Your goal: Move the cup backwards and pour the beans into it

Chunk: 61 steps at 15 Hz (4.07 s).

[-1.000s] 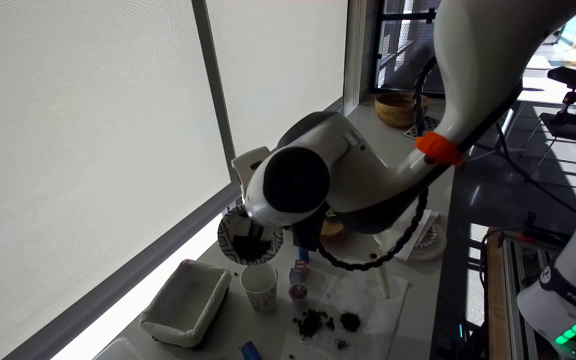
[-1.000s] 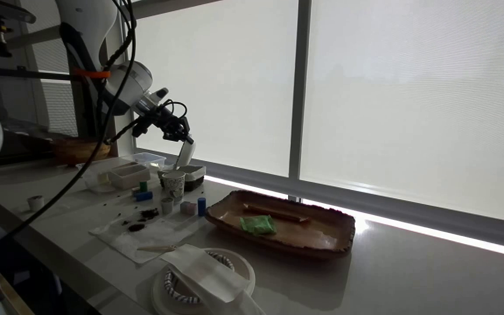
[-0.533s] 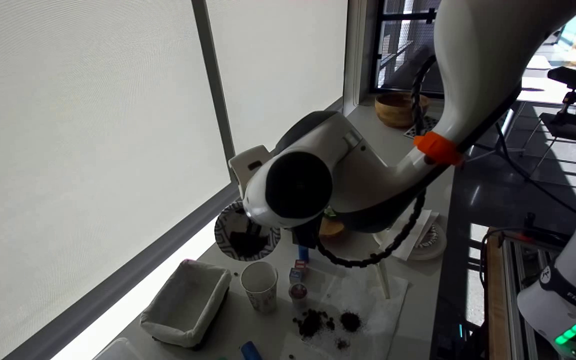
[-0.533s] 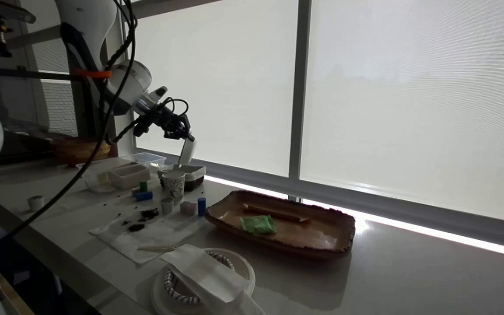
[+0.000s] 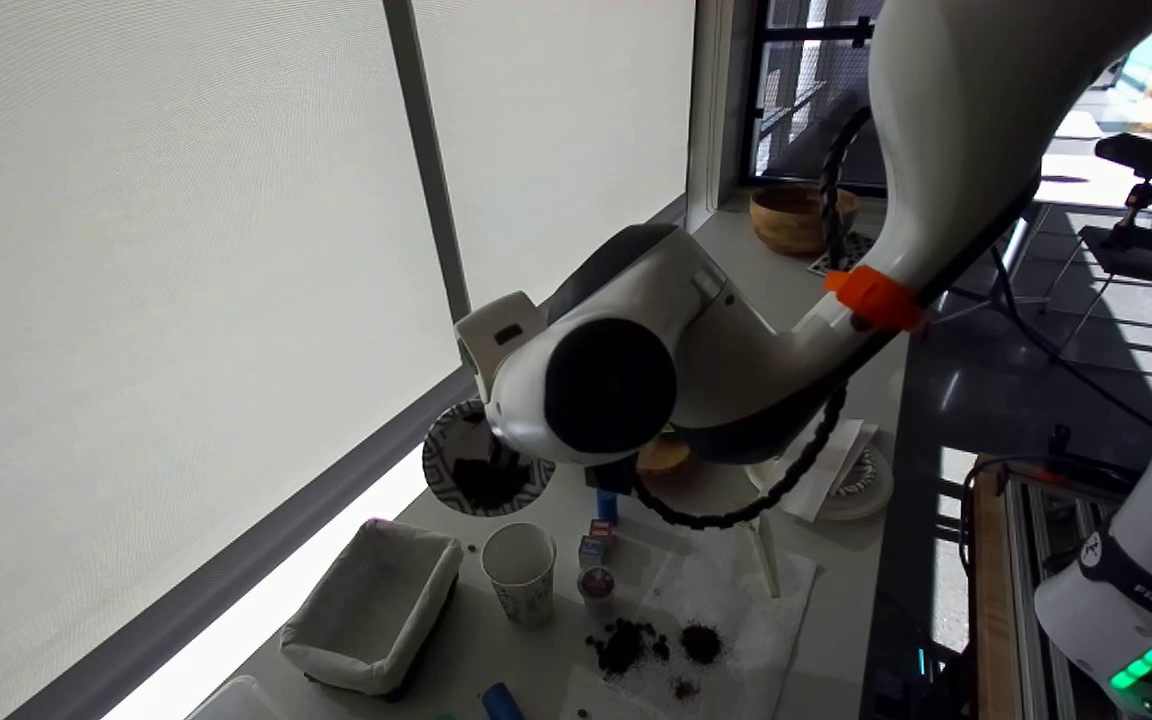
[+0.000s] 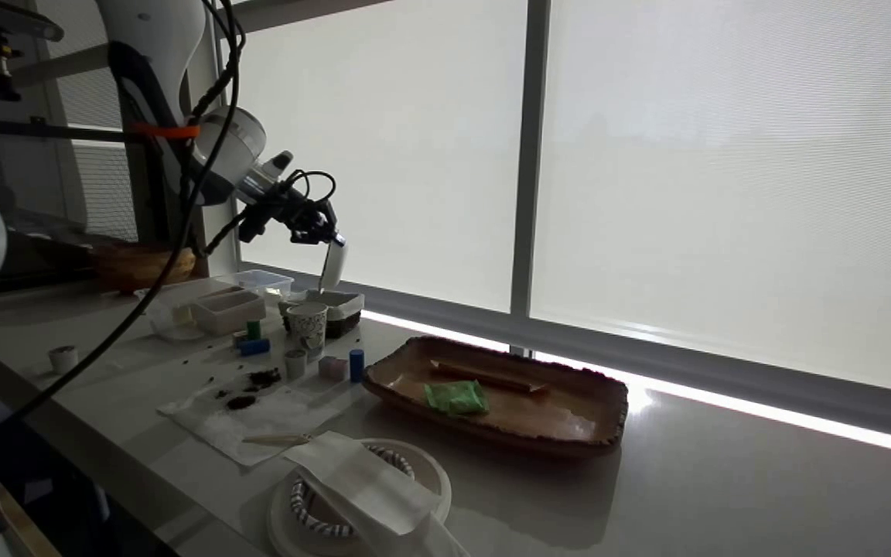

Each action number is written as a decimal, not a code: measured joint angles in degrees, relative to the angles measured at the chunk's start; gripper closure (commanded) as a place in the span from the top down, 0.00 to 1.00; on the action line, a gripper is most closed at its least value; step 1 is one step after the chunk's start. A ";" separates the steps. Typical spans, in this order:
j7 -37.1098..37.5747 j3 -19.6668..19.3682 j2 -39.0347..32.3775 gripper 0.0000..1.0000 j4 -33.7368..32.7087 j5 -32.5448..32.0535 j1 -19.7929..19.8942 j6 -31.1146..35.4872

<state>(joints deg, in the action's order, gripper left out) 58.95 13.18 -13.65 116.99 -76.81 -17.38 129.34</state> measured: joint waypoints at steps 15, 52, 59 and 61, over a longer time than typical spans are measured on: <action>-0.27 0.90 0.26 0.01 2.19 -6.22 0.00 0.52; 0.58 2.69 2.99 0.01 5.14 -12.78 0.36 0.51; 0.88 2.78 4.02 0.01 6.41 -13.64 0.29 -0.05; -0.18 3.00 4.18 0.01 6.65 -14.47 0.11 -0.62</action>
<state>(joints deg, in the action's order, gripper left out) 58.77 16.18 -9.47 123.64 -91.27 -17.28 128.72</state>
